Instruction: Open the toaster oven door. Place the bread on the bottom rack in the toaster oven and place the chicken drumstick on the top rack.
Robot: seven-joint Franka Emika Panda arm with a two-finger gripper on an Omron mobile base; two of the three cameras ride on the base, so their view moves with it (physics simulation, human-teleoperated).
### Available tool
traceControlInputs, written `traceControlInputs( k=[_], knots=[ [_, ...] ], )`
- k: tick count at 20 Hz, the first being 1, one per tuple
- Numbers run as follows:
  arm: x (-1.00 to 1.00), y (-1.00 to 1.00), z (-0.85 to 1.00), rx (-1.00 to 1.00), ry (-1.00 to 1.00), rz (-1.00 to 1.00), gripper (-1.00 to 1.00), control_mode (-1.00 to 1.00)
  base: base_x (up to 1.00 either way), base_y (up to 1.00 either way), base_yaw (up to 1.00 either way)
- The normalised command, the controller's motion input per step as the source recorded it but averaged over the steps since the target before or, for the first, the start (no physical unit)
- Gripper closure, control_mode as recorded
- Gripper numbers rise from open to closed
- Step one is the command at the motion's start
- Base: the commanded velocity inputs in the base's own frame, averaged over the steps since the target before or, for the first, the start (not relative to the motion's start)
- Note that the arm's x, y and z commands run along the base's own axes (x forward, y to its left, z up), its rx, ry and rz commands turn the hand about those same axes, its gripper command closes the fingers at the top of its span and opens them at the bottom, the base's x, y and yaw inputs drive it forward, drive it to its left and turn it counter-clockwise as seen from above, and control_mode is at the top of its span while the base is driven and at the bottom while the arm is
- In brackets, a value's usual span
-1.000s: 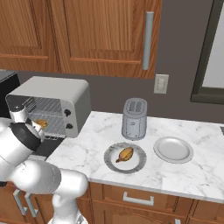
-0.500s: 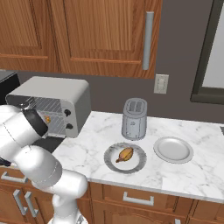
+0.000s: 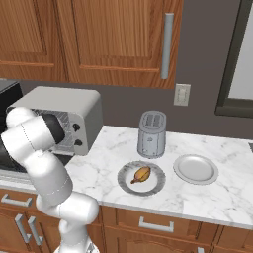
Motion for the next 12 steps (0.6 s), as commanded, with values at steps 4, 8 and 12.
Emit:
traceControlInputs(
  k=[4, 8, 12],
  knots=[
    [0.29, 0.00, -0.03, 0.00, -0.06, 0.00, -1.00, -1.00, 0.00, 0.00, 0.00],
    [0.32, 0.00, -0.03, 0.00, -0.07, 0.00, -1.00, -1.00, 0.00, 0.00, 0.00],
    [0.37, 0.00, -0.01, 0.00, -0.10, 0.00, -1.00, -1.00, 0.00, 0.00, 0.00]
  ],
)
